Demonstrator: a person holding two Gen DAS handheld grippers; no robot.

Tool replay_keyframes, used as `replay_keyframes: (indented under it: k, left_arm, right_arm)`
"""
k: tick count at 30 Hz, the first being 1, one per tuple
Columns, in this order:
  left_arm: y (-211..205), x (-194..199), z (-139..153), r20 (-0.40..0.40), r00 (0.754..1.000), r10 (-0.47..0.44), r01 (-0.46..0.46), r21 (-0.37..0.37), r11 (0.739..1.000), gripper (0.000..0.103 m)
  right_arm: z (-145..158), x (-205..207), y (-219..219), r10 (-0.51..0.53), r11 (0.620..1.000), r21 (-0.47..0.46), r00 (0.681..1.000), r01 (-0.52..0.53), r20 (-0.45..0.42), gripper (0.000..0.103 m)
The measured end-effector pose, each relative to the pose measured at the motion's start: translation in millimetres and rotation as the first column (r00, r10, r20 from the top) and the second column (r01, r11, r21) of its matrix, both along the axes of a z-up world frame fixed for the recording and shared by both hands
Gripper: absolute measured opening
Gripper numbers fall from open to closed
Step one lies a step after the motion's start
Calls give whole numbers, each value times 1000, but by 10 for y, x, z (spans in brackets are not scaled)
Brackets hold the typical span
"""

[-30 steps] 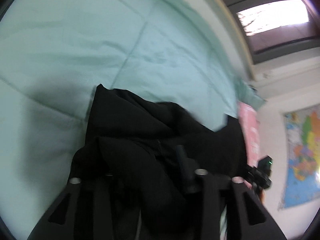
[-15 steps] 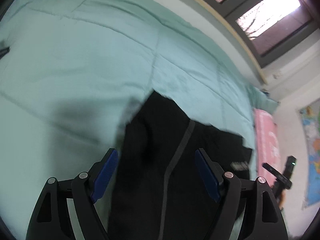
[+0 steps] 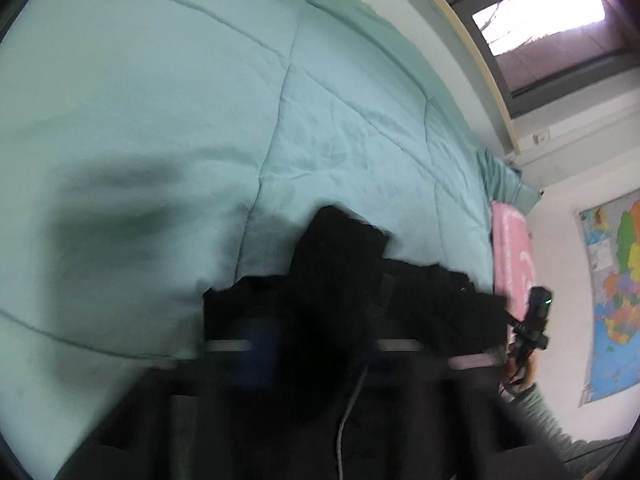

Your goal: Fold large clothes

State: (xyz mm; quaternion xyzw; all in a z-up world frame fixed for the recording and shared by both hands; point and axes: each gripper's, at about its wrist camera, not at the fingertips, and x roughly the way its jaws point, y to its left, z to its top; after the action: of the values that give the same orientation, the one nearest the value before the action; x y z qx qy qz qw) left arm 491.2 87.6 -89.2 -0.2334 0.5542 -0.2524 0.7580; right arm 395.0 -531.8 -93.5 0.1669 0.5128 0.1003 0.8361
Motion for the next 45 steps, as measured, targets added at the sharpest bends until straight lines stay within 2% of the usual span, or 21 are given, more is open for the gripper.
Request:
replay_keyframes:
  k: [2,4,7,10,13,14,16,18,19,21,22,25,26,29,30,33,35,37,40,43,45]
  left_arm:
    - [32,-142,165,70,998,0,-2,37,999,13]
    - [140,-242,348,111,993,39,-43,36,998,13]
    - [307,-290,700,180,978,106,-101,-39,994,13]
    - [211,-157,800,216,969,124,-135,37,990,13]
    - [123,65,443,113,981,157,-167,86,982,13]
    - [86,101,315,89,984,156,-166,116,979,13]
    - [-79,157,-41,33,992,124,-129,236,963,13]
    - [-181,184,-344,-44,991,124,-107,274,956,18]
    - [-197,192,-357,-37,992,120,-105,281,954,19]
    - [-151,205,-262,-23,994,105,-95,266,959,27]
    - [-105,197,-198,-19,996,93,-85,245,966,30]
    - [157,96,81,18,995,98,-100,210,973,45]
    - [290,28,199,38,992,120,-126,212,969,50]
    - [590,-258,587,119,980,161,-182,187,965,50]
    - [622,-390,747,151,976,156,-180,161,970,50]
    - [442,-716,1122,208,974,94,-116,97,988,53]
    - [148,-894,1216,215,976,32,-55,99,994,61]
    - [-232,-1126,1219,227,972,-60,31,130,991,62]
    - [-775,-1420,1023,218,965,-149,104,207,973,62]
    - [-1272,-1569,669,163,968,-191,146,253,956,62]
    - [-1472,-1678,471,169,967,-193,136,300,944,62]
  right_arm:
    - [156,-94,170,14,990,-139,999,-7,47,19]
    - [384,-219,265,11,976,-218,995,12,102,18]
    - [784,-317,303,1,963,-264,980,52,199,17]
    - [1011,-186,361,-2,947,-312,968,83,250,16]
    - [754,113,362,-50,928,-354,980,117,192,16]
    - [601,187,344,-53,934,-343,987,104,154,16]
    - [235,317,341,-66,942,-326,996,83,65,16]
    - [-80,348,364,-66,947,-314,998,59,-11,16]
    - [-164,336,383,-66,949,-311,997,53,-30,16]
    - [-216,288,376,-89,950,-304,995,71,-47,22]
    - [-183,253,340,-108,950,-298,993,91,-43,28]
    - [65,92,250,-148,961,-237,989,143,-7,37]
    - [184,-1,224,-164,963,-214,986,163,16,44]
    - [594,-336,267,-173,969,-161,980,188,102,64]
    - [701,-437,314,-161,972,-151,979,179,122,65]
    - [965,-733,591,-89,988,-112,985,106,151,65]
    - [1042,-888,868,-33,992,-115,988,50,148,65]
    - [1034,-1011,1179,31,992,-124,990,-14,137,65]
    - [914,-1154,1688,115,979,-181,988,-94,107,65]
    - [682,-1221,2000,125,969,-222,990,-107,68,65]
    - [485,-1206,2096,121,957,-273,991,-101,56,65]
